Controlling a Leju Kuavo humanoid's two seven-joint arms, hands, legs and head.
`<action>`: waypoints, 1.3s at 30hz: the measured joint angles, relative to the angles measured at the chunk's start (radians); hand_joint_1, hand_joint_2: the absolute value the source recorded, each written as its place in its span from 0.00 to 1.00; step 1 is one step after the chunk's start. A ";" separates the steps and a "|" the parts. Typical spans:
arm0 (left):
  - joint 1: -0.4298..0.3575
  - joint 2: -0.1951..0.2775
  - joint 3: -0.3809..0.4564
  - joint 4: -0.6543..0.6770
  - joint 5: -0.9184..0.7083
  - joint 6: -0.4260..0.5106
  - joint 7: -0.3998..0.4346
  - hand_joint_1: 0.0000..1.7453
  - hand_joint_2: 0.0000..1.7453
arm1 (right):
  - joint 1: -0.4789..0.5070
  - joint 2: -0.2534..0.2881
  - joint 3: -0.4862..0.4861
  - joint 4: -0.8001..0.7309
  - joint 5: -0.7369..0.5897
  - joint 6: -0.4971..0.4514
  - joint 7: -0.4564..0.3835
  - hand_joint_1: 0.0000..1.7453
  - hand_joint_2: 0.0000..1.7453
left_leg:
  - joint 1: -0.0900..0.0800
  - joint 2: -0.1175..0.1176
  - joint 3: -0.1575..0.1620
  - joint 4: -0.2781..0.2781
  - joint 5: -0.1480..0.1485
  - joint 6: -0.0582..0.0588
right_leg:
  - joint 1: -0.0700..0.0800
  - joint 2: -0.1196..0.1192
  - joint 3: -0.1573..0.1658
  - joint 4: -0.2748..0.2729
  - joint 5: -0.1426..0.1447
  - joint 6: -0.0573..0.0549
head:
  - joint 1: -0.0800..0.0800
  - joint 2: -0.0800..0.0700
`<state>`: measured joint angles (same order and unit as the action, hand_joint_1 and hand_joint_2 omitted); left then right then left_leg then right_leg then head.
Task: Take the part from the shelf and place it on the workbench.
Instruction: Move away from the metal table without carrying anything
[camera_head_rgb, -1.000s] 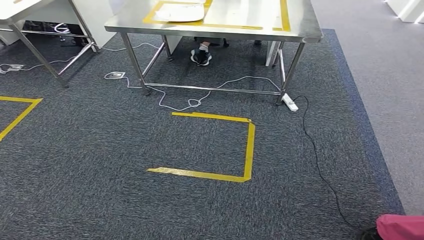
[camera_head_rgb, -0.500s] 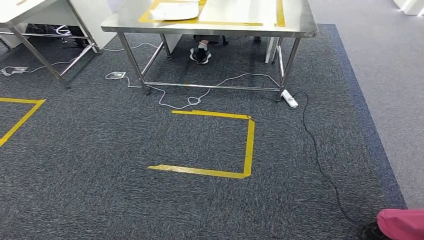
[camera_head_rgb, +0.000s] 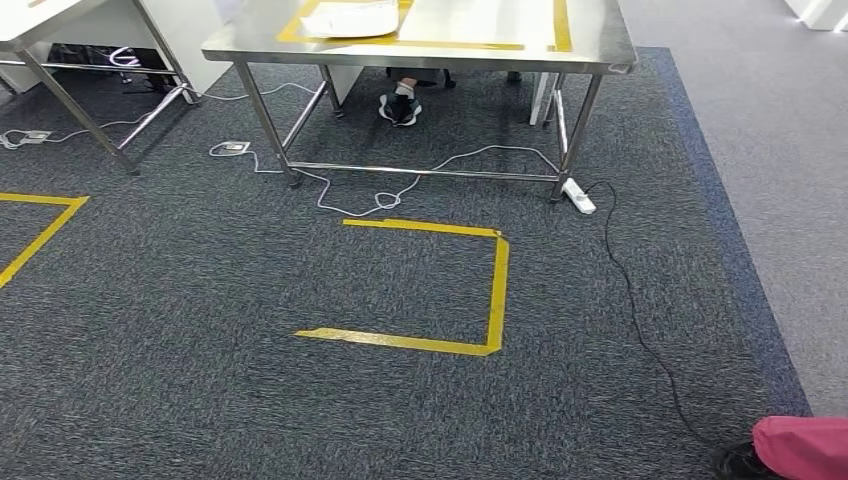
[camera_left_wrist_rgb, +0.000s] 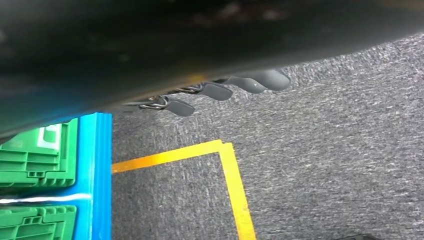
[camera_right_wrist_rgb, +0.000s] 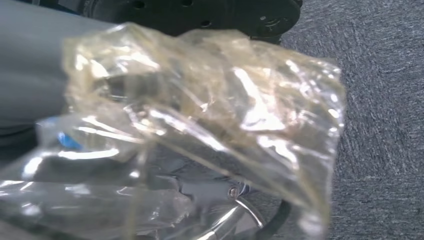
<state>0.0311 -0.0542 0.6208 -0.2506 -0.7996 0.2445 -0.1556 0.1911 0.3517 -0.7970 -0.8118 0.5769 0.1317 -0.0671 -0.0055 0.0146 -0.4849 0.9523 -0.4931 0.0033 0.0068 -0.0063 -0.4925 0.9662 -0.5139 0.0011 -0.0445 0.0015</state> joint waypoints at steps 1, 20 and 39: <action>0.000 0.000 0.002 0.000 0.000 0.000 0.000 0.00 0.00 | 0.000 0.000 0.000 0.000 0.000 0.000 0.000 0.00 0.00 | 0.000 0.000 0.000 0.000 0.000 0.000 | 0.000 0.000 -0.002 0.000 0.000 0.000 | 0.000 0.000; 0.008 -0.014 0.017 0.000 -0.008 -0.024 0.027 0.00 0.00 | -0.002 0.000 -0.009 0.001 0.008 -0.026 0.013 0.00 0.00 | 0.027 -0.068 -0.019 0.001 0.016 -0.005 | -0.044 0.044 -0.039 0.094 -0.031 0.068 | 0.006 0.000; 0.013 -0.019 0.040 0.000 -0.018 -0.038 0.039 0.00 0.00 | -0.002 0.000 -0.008 0.003 -0.031 -0.043 0.032 0.00 0.00 | 0.007 0.047 -0.042 0.050 -0.010 -0.012 | -0.015 -0.112 0.011 0.031 -0.047 0.020 | -0.005 0.000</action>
<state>0.0444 -0.0727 0.6603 -0.2511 -0.8174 0.2068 -0.1166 0.1893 0.3520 -0.8055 -0.8092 0.5463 0.0887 -0.0350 0.0010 0.0616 -0.5274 1.0022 -0.5031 -0.0083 -0.0086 -0.1184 -0.4819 0.9975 -0.5605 0.0207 -0.0494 0.0015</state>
